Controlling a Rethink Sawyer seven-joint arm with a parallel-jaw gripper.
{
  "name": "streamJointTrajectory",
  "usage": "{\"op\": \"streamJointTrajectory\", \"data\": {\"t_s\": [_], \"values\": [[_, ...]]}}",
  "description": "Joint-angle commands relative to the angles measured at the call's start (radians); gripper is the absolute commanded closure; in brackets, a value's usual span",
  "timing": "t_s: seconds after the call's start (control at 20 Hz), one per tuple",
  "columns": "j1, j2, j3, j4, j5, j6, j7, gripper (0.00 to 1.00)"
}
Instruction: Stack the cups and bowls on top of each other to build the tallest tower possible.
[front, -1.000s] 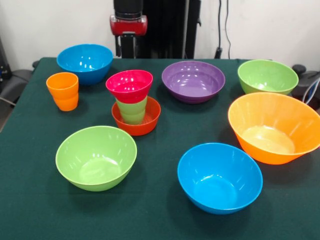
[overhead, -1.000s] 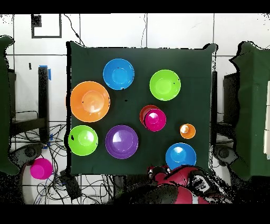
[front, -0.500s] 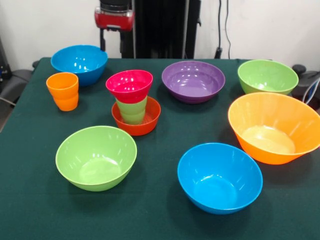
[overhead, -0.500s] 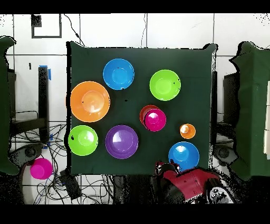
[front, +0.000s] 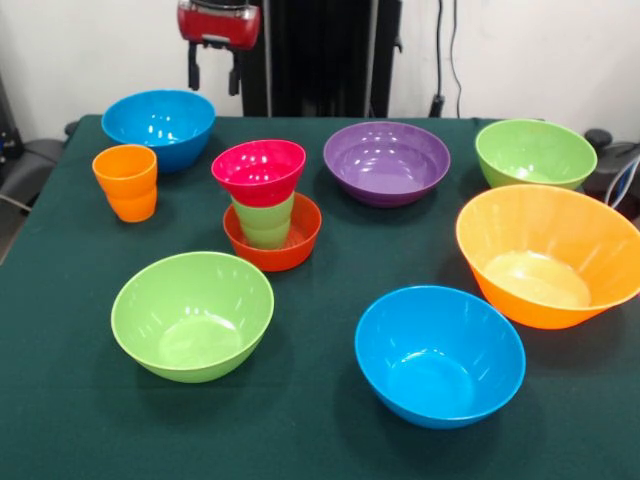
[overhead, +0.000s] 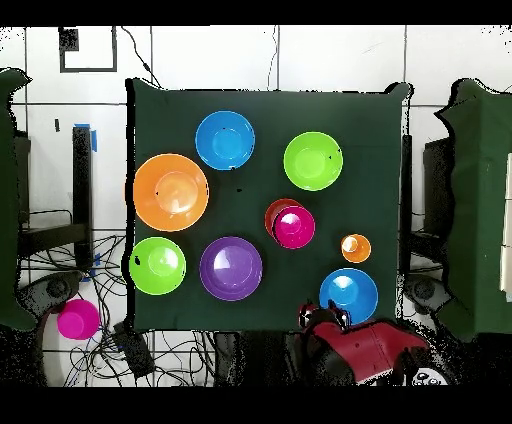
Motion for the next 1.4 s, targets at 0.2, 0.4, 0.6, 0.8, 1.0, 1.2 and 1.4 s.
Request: {"op": "streamJointTrajectory", "data": {"t_s": [0.2,0.4,0.6,0.8,1.0,1.2,1.4], "values": [[0.049,0.067,0.088,-0.007,-0.024,0.028,-0.025,0.00],[0.103,0.123,0.033,-0.051,-0.047,-0.033,0.018,0.00],[0.146,0.170,-0.031,-0.112,-0.056,-0.074,0.041,0.00],[0.140,0.200,-0.034,-0.155,-0.063,-0.077,0.017,0.00],[0.115,0.177,-0.013,-0.156,-0.060,-0.047,-0.010,0.00],[0.044,0.112,0.060,-0.118,-0.042,0.034,-0.087,0.00],[-0.044,0.029,0.146,-0.063,0.004,0.126,-0.187,0.00]]}}
